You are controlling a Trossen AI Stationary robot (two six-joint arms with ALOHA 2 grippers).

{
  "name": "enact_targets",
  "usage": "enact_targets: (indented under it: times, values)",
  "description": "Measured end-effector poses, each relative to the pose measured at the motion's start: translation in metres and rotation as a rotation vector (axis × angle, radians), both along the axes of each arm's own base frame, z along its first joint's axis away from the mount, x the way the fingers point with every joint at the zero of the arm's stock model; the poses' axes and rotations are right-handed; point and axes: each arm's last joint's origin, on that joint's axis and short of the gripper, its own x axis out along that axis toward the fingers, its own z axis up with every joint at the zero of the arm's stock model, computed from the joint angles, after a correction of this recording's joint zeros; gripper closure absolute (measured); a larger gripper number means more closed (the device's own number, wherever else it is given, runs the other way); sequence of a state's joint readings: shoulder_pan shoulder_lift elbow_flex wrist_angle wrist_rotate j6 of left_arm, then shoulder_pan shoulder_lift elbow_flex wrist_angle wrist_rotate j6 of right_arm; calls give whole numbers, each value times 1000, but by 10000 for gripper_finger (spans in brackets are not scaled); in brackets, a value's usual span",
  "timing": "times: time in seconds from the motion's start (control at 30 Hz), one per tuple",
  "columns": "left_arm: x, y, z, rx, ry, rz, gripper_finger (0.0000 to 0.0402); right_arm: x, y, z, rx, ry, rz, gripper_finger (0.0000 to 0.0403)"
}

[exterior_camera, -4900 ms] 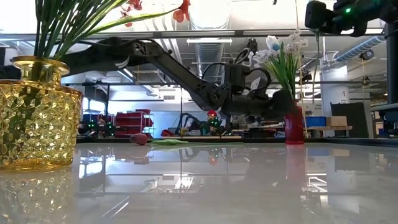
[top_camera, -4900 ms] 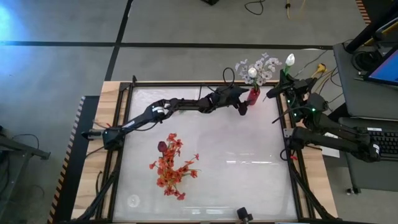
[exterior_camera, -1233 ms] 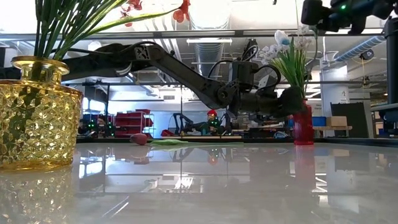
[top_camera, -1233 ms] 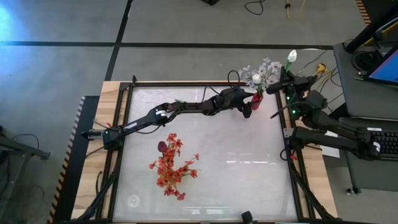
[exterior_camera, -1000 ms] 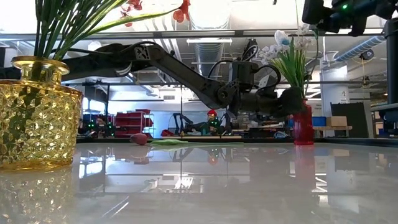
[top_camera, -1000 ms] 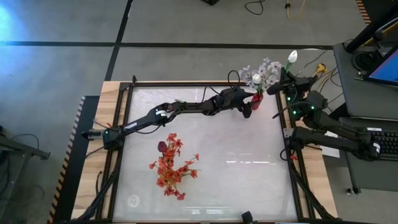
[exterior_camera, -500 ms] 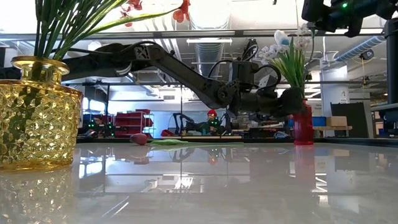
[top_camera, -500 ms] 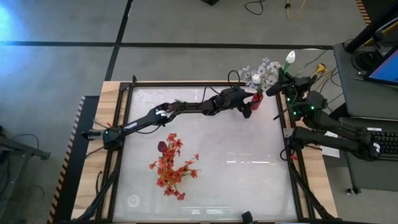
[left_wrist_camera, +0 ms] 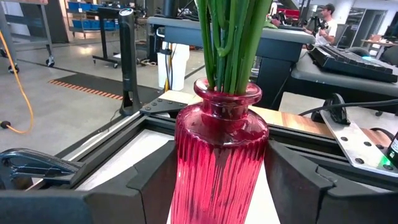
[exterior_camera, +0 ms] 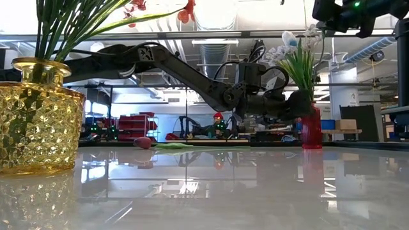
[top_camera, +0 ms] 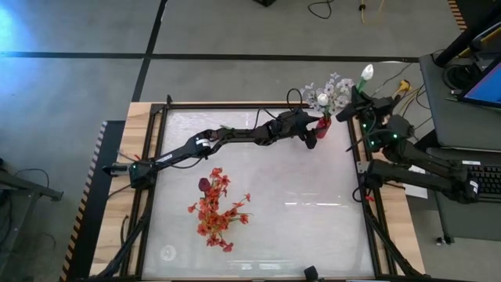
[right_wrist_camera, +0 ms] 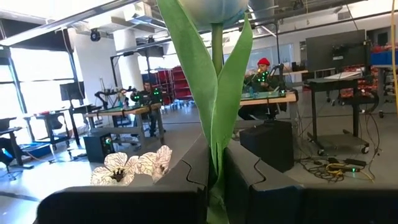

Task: Sort flowers into vase by color
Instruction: Put the white tulip into the red vase

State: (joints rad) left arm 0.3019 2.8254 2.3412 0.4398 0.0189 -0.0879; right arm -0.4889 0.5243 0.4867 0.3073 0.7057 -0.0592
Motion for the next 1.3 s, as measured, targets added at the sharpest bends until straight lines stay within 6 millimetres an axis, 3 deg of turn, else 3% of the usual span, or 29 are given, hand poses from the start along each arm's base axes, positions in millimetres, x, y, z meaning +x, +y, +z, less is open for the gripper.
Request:
enact_targets:
  times: [0.93, 1.3]
  values:
    - [0, 0, 0, 0, 0, 2, 196, -10, 5, 3, -5, -22, 4, 385]
    - [0, 0, 0, 0, 0, 2, 196, -31, 16, 15, -88, -67, -16, 385]
